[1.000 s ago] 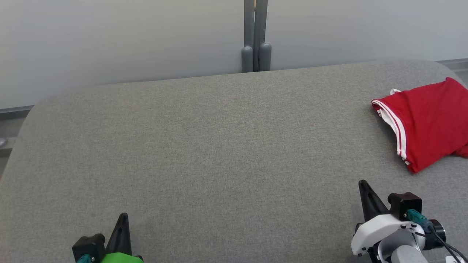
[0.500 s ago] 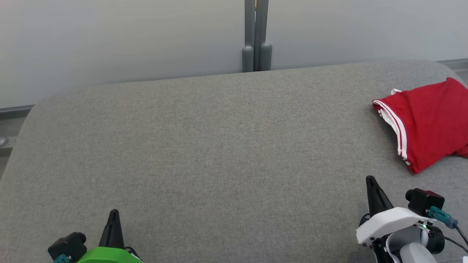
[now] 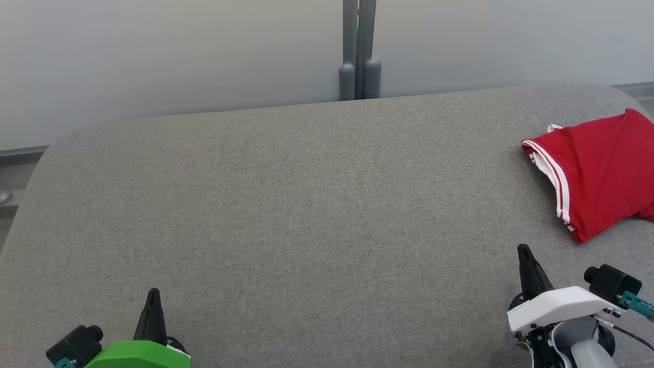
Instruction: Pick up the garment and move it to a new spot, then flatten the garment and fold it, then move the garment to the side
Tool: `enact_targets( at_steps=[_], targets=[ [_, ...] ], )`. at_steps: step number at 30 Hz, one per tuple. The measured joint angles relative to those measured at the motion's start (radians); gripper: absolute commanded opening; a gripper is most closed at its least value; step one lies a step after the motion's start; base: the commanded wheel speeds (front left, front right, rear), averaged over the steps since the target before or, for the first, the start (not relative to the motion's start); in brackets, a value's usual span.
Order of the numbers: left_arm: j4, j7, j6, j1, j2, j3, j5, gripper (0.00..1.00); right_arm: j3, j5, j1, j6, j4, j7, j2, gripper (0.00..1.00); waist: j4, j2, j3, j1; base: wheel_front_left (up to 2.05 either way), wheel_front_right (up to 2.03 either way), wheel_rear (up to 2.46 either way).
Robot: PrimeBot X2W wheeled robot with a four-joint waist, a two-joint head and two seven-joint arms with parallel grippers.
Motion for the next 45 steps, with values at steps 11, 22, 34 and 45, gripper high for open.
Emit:
enact_targets(
  at_steps=[11,22,34,45],
  targets=[
    [-0.031,0.043,-0.004,-0.004,0.0,0.016,-0.165,0.0,-0.008,0.18,0.009,0.0,-0.032,0.043,-0.001,0.0,0.002,0.0,0.001,0.0,0.0,0.0,0.0],
    [-0.056,0.078,-0.012,-0.014,0.001,0.027,-0.298,0.0,-0.014,0.326,0.012,0.0,-0.058,0.077,-0.002,0.0,0.004,0.0,0.002,0.0,0.0,0.0,0.0],
    [-0.081,0.111,-0.016,-0.016,0.001,0.038,-0.427,0.0,-0.021,0.471,0.014,-0.001,-0.085,0.109,-0.003,0.0,0.005,0.0,0.003,0.0,0.0,0.0,0.0],
    [-0.099,0.14,-0.02,-0.021,0.002,0.049,-0.537,0.0,-0.026,0.589,0.018,-0.001,-0.106,0.138,-0.004,0.0,0.007,-0.0001,0.004,0.0,0.0,0.0,0.0]
  ],
)
